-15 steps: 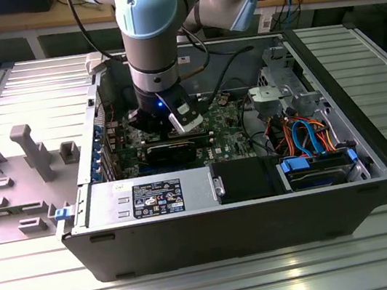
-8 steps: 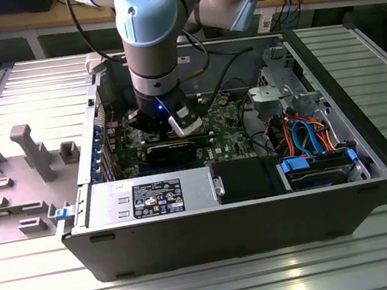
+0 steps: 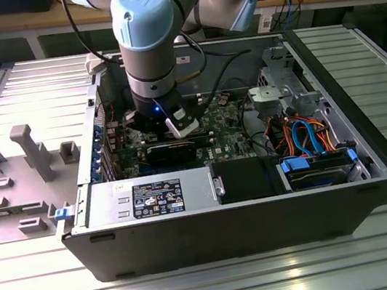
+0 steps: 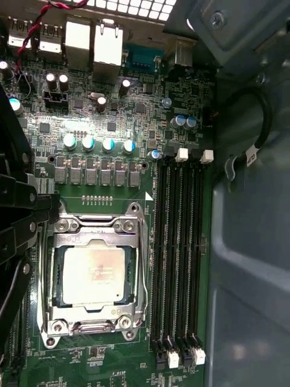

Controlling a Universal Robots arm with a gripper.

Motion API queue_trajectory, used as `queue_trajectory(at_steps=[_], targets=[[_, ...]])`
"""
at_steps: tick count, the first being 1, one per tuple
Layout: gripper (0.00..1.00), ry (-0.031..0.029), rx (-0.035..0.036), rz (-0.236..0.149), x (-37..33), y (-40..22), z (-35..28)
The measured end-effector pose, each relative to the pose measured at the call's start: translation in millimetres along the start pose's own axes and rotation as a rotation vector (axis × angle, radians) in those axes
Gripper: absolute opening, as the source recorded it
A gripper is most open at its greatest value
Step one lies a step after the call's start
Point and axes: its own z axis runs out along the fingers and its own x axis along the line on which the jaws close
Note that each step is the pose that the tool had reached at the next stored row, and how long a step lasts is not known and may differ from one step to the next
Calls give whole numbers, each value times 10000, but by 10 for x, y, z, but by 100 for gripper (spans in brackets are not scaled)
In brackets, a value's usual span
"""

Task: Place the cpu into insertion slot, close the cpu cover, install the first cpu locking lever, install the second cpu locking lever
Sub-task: 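Install the second cpu locking lever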

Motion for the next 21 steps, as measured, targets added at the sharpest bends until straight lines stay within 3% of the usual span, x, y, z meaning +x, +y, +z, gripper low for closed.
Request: queue_trajectory(at_steps=[6, 16, 21], targets=[[11, -6, -105, -2, 11, 28, 14], [11, -9, -114, -4, 23, 40, 15], [11, -6, -107, -3, 25, 59, -66]])
